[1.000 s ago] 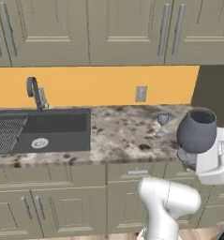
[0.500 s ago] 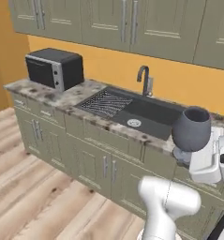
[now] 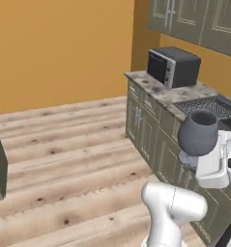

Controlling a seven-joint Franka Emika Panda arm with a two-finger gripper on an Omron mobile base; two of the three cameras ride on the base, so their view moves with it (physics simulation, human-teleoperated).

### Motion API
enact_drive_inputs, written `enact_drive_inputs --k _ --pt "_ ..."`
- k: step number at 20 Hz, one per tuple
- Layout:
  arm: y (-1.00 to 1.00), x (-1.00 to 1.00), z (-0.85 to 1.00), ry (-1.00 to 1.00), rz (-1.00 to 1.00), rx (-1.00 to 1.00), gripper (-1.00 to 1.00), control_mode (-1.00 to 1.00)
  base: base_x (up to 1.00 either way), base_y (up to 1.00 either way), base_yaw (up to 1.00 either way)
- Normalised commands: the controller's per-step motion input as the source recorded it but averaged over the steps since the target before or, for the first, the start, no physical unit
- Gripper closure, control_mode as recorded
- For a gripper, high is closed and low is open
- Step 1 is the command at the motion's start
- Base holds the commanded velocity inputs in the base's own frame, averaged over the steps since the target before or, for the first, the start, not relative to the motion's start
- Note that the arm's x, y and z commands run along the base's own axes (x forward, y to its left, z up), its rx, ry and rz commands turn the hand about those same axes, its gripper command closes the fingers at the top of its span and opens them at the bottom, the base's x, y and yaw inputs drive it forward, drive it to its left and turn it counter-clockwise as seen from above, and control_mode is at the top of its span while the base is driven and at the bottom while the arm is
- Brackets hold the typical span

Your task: Retrieve the wine glasses from the counter and place one next to each plate.

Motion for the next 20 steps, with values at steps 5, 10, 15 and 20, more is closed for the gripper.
enact_drive_inputs --k 5,10,15,20 --pt "0.00 0.00 0.00 0.00 0.00 0.00 1.00 1.00 0.36 0.53 0.68" --pt "0.00 0.00 0.00 0.00 0.00 0.00 1.00 1.00 0.78 0.96 0.22" --pt "0.00 0.00 0.00 0.00 0.00 0.00 1.00 1.00 1.00 0.16 0.12" --pt "0.00 0.00 0.00 0.00 0.00 0.00 1.00 1.00 1.00 -0.84 0.25"
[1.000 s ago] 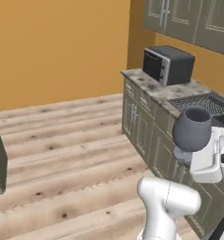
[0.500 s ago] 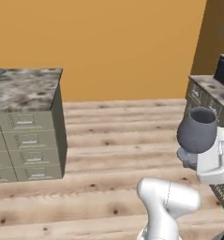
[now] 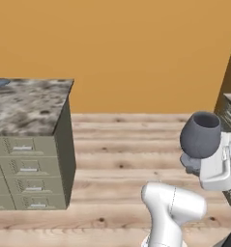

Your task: Retrieve the wine glasses from the counter and place one next to each plate.

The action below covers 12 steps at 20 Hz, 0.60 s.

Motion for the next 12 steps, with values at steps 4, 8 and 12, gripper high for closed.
enact_drive_inputs --k 4,8,12 --pt "0.00 0.00 0.00 0.00 0.00 0.00 1.00 1.00 1.00 -0.66 0.33" --pt "0.00 0.00 0.00 0.00 0.00 0.00 1.00 1.00 1.00 -0.12 0.13" --pt "0.00 0.00 0.00 0.00 0.00 0.00 1.00 1.00 1.00 -0.51 0.27"
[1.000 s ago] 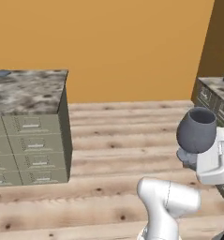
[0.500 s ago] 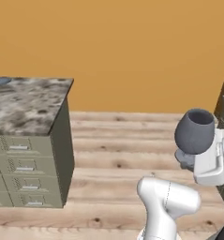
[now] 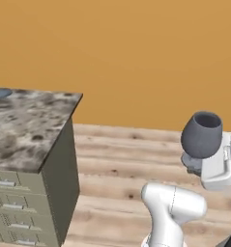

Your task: Retrieve the wine glasses from the counter and place one next to each plate.

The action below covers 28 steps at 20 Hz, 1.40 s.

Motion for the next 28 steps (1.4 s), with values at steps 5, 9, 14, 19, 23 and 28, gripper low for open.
enact_drive_inputs --k 5,9,14,19,23,28 --pt "0.00 0.00 0.00 0.00 0.00 0.00 1.00 1.00 1.00 -0.58 0.33" --pt "0.00 0.00 0.00 0.00 0.00 0.00 1.00 1.00 1.00 -0.58 0.38" --pt "0.00 0.00 0.00 0.00 0.00 0.00 1.00 1.00 1.00 -0.70 0.46" --pt "0.00 0.00 0.00 0.00 0.00 0.00 1.00 1.00 0.71 -0.86 0.49" --pt "0.00 0.00 0.00 0.00 0.00 0.00 1.00 1.00 0.81 -1.00 0.27" --pt "0.00 0.00 0.00 0.00 0.00 0.00 1.00 1.00 0.79 -1.00 0.25"
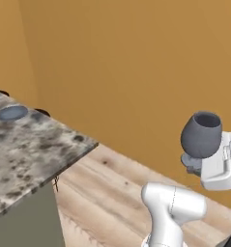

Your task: Retrieve the wine glasses from the counter and place one next to each plate.

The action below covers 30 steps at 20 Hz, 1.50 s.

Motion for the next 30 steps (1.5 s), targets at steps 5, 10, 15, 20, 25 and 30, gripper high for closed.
enact_drive_inputs --k 5,10,15,20,25,30 --pt "0.00 0.00 0.00 0.00 0.00 0.00 1.00 1.00 0.38 -1.00 0.38" --pt "0.00 0.00 0.00 0.00 0.00 0.00 1.00 1.00 0.44 -0.90 0.51" --pt "0.00 0.00 0.00 0.00 0.00 0.00 1.00 1.00 0.36 -0.41 0.76" --pt "0.00 0.00 0.00 0.00 0.00 0.00 1.00 1.00 0.48 -0.46 0.73" --pt "0.00 0.00 0.00 0.00 0.00 0.00 1.00 1.00 0.65 -0.99 0.46" --pt "0.00 0.00 0.00 0.00 0.00 0.00 1.00 1.00 0.96 -0.86 0.45"
